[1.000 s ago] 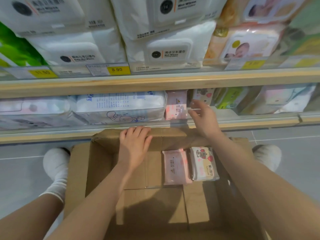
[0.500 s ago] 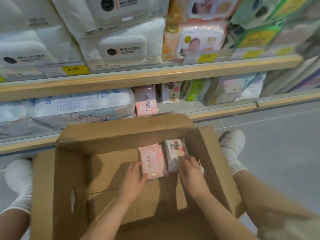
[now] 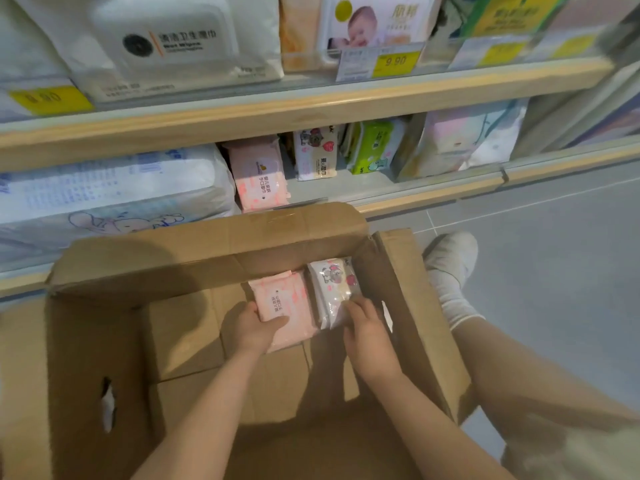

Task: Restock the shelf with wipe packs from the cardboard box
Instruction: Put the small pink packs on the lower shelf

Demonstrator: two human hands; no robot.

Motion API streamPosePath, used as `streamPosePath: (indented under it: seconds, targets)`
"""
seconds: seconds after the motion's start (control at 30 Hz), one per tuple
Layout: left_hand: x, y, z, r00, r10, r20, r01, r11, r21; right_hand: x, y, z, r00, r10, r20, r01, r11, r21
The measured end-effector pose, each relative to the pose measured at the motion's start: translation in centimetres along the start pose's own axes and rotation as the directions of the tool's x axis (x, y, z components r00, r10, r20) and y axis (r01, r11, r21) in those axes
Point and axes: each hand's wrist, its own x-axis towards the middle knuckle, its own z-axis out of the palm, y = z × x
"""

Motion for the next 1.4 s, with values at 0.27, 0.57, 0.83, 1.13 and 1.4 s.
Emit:
streamPosePath:
  seconds: [0.27,0.57,0.83,1.13,1.4]
  targets:
    - [-2.3,-4.8,-8.4,0.998,0.004,-0.067,-0.018,0.977,-0.210,0.2,-4.4,1.1,0.995,-0.087,0.039,0.087,0.996,0.021]
    - [-2.4,-8.4,-13.2,0.995,-0.018,-0.101,-0.002,0.981,-0.196,3.4,-7.7,7.8,0.985,0.072,0.159,-0.014,0.941,-0.338]
    - [-1.4,-6.7,-12.7,0.999,0.025,-0.040,-0.033,0.975,-0.222,4.5,-8.4,8.9,0.966,0.245,0.080,-0.244,0.970,-0.026]
    - [-4.5,-2.2,-14.5,0.969,0.244,0.035,-0.236,0.958,-0.161,3.4,-7.5,3.6,0.993,0.001,0.121,-0.022,0.984,0.174]
    - [-6.5,5.8,-14.7,0.884,0.466,-0.037,-0.466,0.871,-0.154,1.9,-8.7,-8.1,0.993,-0.112,-0.019,0.111,0.911,0.396]
